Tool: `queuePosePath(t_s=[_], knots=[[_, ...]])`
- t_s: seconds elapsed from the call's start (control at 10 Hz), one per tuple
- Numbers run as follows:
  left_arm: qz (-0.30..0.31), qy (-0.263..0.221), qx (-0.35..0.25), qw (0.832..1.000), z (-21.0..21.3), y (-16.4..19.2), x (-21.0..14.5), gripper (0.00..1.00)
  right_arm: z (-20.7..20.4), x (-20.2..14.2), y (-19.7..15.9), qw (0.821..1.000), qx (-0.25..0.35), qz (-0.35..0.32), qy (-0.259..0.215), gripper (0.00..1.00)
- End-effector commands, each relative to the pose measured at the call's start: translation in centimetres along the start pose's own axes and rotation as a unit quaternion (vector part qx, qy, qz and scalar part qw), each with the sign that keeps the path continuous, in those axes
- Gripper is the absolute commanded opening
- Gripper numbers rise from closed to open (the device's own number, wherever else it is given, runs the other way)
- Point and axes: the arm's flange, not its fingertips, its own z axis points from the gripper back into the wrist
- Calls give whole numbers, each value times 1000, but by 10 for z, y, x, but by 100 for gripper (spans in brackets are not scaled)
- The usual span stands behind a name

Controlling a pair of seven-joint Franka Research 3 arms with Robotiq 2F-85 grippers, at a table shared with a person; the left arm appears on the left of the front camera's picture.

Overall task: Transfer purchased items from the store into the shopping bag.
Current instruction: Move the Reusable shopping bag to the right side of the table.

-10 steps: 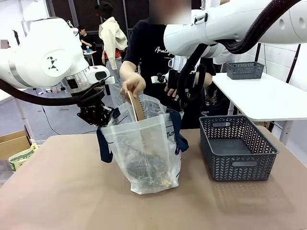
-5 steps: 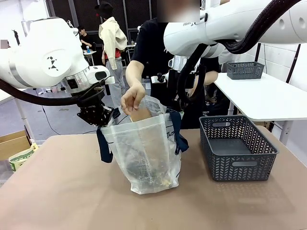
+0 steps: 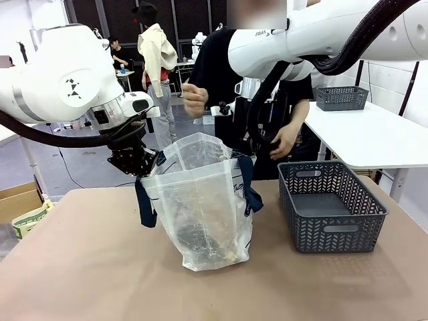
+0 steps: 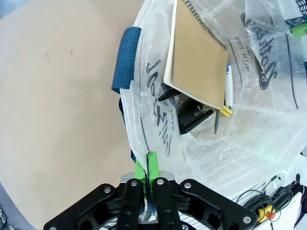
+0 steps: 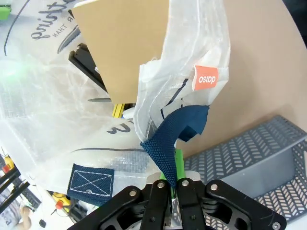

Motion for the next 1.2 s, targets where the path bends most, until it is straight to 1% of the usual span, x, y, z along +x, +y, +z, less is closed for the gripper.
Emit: queuePosePath(t_s=[0.0,1.1], knots=[[2,-1,1,1000,1,0,-1,0,-1,-1,-1,1000,5,-2,-1,0],[2,-1,1,1000,1,0,-1,0,-1,-1,-1,1000,5,-2,-1,0]])
